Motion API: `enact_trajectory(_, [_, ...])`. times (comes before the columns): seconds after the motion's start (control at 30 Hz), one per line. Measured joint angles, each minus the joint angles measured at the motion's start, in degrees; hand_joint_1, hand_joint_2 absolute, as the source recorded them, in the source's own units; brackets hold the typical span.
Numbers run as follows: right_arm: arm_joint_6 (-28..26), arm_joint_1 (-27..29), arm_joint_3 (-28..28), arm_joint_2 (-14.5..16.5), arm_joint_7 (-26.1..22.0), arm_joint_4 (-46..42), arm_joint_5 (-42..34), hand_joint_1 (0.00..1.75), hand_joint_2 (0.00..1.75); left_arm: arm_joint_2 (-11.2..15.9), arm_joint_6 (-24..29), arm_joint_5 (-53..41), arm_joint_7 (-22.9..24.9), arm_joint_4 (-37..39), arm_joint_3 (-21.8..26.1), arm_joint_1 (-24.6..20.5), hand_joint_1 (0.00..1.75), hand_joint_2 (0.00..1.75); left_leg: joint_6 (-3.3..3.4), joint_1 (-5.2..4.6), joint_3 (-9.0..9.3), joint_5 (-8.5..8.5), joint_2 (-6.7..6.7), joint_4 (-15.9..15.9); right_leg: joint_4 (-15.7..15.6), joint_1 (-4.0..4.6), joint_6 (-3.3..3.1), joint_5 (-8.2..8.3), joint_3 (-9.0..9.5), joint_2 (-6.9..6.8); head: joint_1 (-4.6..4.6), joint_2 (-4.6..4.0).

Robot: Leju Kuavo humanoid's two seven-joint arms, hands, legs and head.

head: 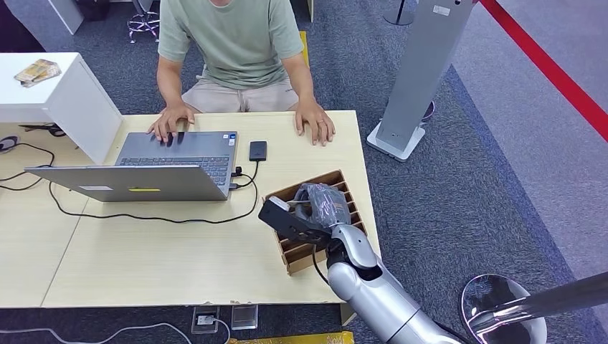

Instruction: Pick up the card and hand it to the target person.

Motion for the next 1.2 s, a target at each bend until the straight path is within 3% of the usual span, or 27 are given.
enact_trajectory(0.13, [-1.0,0.3,-0.2,0.0,-0.6,0.0,0.1,1.52,1.75,0.0,0.2,-0.3,-0.2,0.0,0.0,0.0,0.0,1.75,0.0,0.0,0.0,0.0,0.0,0.0,0.0,0.0,0.0,0.0,0.0,0.0,0.01,0.0])
enact_trajectory(0.23, [-5.4,1.0,-0.6,-0.1,-3.9,-0.1,0.2,1.52,1.75,0.0,0.4,-0.2,-0.3,0.0,-0.1,0.0,0.0,1.75,0.0,0.0,-0.01,0.0,0.0,0.0,0.0,0.0,0.0,0.0,-0.01,0.0,0.02,0.01])
enact_trajectory(0.43, [-19.6,3.1,-2.0,-0.5,-17.2,-2.6,-0.1,1.52,1.75,-0.1,0.4,-0.2,-0.8,0.0,-0.2,0.0,0.0,1.75,0.0,0.0,0.01,-0.01,0.01,0.0,0.0,0.0,0.0,0.0,-0.02,0.01,-0.01,0.0])
enact_trajectory(0.57, [-22.9,5.8,-3.8,-0.5,-27.6,-5.7,0.9,1.52,1.75,-0.1,0.7,-0.2,-0.8,0.0,-0.3,0.1,0.0,1.75,0.0,0.0,0.01,-0.01,0.01,0.0,0.0,0.0,0.0,0.0,-0.01,0.01,0.01,0.0])
enact_trajectory(0.67, [-23.4,7.4,-5.2,-0.4,-31.4,-7.7,1.2,1.52,1.75,-0.2,0.9,-0.2,-0.8,0.0,-0.4,0.0,0.0,1.75,0.0,0.0,0.0,-0.01,0.01,0.0,0.0,0.0,0.0,0.0,0.0,0.01,-0.03,0.0])
enact_trajectory(0.8, [-21.7,7.7,-5.8,-0.4,-28.7,-8.5,-1.3,1.52,1.75,-0.2,0.9,-0.2,-0.8,0.0,-0.4,0.0,0.0,1.75,0.0,0.0,-0.02,0.0,0.01,0.0,0.0,0.0,0.0,0.0,0.01,0.01,0.01,0.0])
enact_trajectory(0.93, [-15.1,5.4,-5.5,-0.3,-23.5,-7.2,-7.7,1.52,1.75,-0.2,0.7,-0.2,-0.7,0.0,-0.4,0.0,0.0,1.75,0.0,0.0,-0.03,0.0,0.0,0.0,0.0,0.0,0.0,0.01,0.02,0.0,0.03,0.01])
enact_trajectory(1.07, [-12.4,0.9,-4.6,1.0,-21.7,-3.8,-13.0,1.52,1.75,-0.2,0.5,-0.6,-0.2,0.0,-0.7,-0.1,0.0,1.75,0.0,0.0,-0.04,0.01,0.01,0.0,0.0,0.0,0.0,0.01,0.01,0.01,-0.03,0.0])
enact_trajectory(1.2, [-12.0,-5.8,-3.4,3.2,-19.1,1.6,-13.2,1.52,1.75,-0.2,0.4,-0.7,-0.1,0.0,-1.2,-0.3,0.0,1.75,0.0,0.0,-0.06,0.01,0.01,0.0,0.1,0.0,-0.01,0.01,-0.01,0.02,0.0,0.01])
